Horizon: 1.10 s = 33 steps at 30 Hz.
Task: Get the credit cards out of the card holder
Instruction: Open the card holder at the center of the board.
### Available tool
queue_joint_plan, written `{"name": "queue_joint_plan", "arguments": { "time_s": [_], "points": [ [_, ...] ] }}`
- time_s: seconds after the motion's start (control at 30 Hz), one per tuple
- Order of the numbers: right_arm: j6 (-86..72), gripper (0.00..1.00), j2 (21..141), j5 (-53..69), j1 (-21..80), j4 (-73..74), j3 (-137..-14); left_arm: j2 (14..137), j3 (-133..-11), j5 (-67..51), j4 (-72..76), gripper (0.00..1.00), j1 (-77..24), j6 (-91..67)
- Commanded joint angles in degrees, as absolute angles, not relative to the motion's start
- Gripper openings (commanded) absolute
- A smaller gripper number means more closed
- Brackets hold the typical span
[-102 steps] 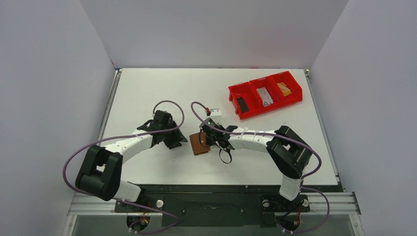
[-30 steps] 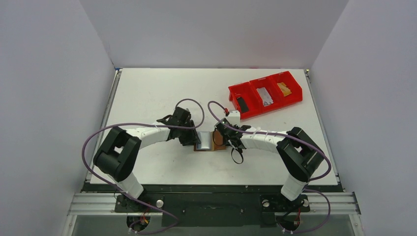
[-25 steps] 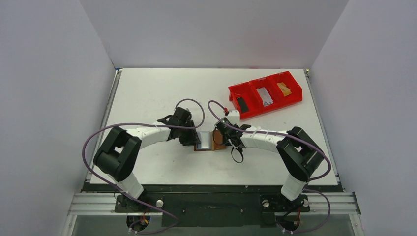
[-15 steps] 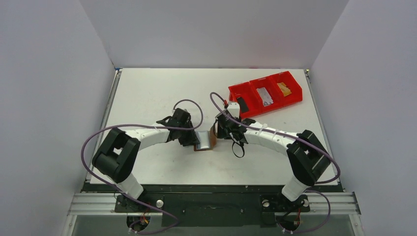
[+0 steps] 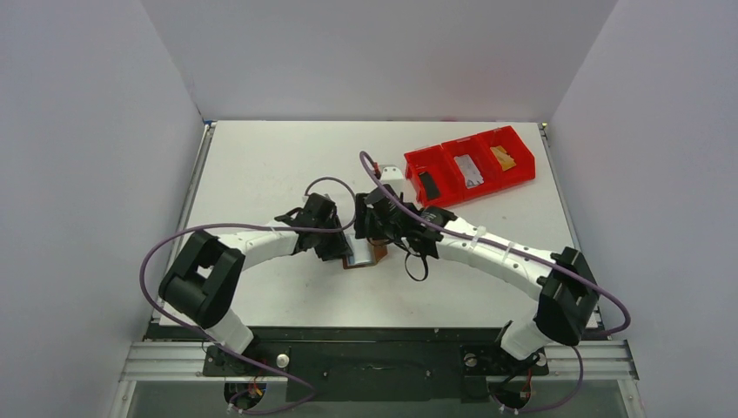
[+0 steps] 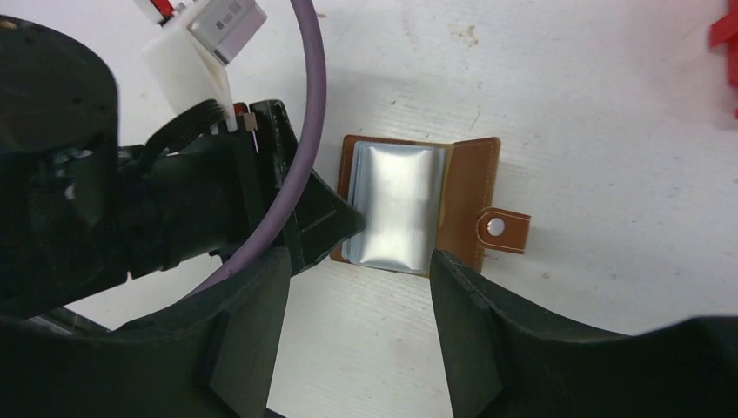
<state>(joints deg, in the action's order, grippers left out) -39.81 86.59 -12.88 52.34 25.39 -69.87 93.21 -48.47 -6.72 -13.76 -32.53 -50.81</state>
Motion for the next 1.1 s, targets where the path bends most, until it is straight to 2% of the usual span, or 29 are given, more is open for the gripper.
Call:
{"name": "queue_joint_plan", "arguments": {
  "time_s": [0.0, 0.27, 0.5, 0.7, 1.07],
  "points": [
    [-40.35, 0.56, 91.41, -9.54, 52.55, 23.16, -70.88, 87.46, -47.32, -4.46, -14.33, 0.32, -31.83, -51.77],
    [-39.66, 0.57, 100.33, -6.75, 52.22, 21.66, -72.57, 81.12, -42.90, -3.42, -15.84, 0.35, -27.22, -51.62],
    [-38.44, 0.71, 105.08, -6.60, 52.07, 21.16, -73.25, 82.49, -42.01, -5.61, -13.77, 0.33, -26.89, -51.64],
    [-37.48, 0.75, 107.53, -5.56, 52.39, 20.50, -73.78, 84.02, -42.36, -6.77, -13.07, 0.32, -26.89, -51.38],
    [-35.65, 0.78, 112.78, -9.33, 53.24, 25.36, -77.14, 85.07, -41.89, -6.71, -12.58, 0.29, -26.89, -51.97]
  ]
}}
